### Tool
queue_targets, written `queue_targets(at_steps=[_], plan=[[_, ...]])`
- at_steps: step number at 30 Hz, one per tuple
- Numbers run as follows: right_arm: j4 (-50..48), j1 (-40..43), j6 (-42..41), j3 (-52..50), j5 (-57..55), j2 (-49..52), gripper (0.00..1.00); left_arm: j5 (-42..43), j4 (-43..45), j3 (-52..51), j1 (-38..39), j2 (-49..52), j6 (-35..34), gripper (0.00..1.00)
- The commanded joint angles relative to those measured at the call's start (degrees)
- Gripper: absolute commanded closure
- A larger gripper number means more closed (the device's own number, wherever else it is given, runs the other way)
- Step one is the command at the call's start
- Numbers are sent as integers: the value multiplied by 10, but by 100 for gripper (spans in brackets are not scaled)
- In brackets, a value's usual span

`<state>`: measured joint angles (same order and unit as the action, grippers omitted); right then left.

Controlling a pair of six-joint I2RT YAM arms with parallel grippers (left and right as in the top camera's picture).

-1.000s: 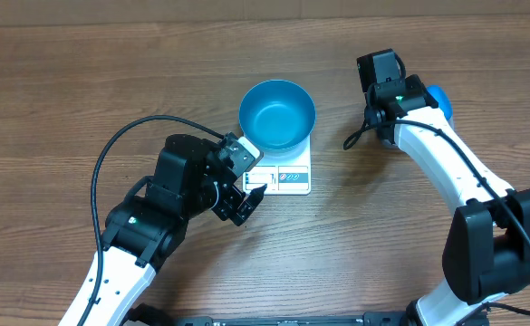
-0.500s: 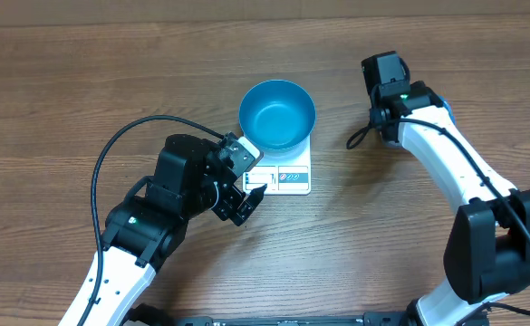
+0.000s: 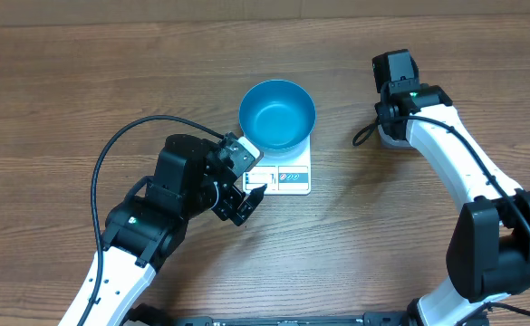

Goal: Scoop item into bowl and weigh 150g on scale
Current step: 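Lower the blue scoop into the red beans with the right gripper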

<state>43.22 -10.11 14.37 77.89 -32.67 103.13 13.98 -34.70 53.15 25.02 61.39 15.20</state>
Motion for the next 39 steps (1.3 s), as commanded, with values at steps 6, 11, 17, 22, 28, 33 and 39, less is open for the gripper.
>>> queue_targets(at_steps=[6,11,17,22,28,33,39], plan=[[8,9,-26,4,45,1,96,9,0,-5,-2,-7,5,0],[6,9,-26,4,45,1,96,9,0,-5,-2,-7,5,1],[-1,15,-27,4,91,1,96,9,0,-5,-2,-7,5,0],[-7,32,-42,5,130,1,96,9,0,-5,-2,-7,5,0],[-4,48,-46,5,148,1,96,9,0,-5,-2,-7,5,0],[-5,58,-54,5,162,1,96,9,0,-5,-2,-7,5,1],[-5,72,-54,5,171,1,96,9,0,-5,-2,-7,5,0]])
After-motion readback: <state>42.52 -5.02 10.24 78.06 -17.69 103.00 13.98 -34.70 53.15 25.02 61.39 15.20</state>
